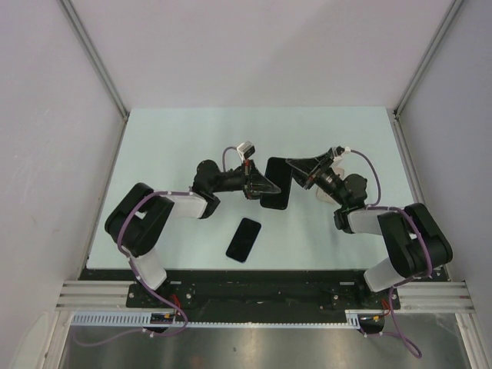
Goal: Take the phone out of the phone case
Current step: Remove the phone case from the phone.
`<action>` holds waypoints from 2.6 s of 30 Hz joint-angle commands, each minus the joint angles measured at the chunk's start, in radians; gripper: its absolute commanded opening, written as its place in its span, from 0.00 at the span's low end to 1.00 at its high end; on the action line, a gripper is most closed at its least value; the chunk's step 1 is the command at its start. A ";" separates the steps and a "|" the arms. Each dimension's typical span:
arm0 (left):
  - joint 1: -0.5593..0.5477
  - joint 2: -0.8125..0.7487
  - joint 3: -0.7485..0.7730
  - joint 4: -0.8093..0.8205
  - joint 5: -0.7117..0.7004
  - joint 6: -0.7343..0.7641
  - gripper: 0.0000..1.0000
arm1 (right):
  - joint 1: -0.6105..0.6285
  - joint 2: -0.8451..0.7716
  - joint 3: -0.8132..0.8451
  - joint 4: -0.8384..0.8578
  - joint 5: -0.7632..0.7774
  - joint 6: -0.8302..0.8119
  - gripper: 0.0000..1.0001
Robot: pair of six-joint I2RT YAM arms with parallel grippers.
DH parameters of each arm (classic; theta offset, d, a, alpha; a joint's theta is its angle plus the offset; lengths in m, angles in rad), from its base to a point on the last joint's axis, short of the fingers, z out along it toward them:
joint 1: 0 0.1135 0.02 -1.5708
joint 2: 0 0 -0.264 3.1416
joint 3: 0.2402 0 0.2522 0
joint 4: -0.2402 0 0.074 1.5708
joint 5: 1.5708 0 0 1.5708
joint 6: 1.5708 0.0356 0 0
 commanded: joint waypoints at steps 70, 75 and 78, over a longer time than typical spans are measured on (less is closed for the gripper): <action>-0.022 -0.479 0.394 -0.502 0.119 0.700 0.00 | 0.217 -0.085 0.143 0.289 0.336 0.393 0.00; -0.022 -0.489 0.411 -0.377 0.125 0.605 0.00 | 0.222 -0.077 0.143 0.288 0.320 0.358 0.00; -0.020 -0.497 0.429 -0.329 0.125 0.548 0.00 | 0.217 -0.097 0.132 0.224 0.284 0.255 0.00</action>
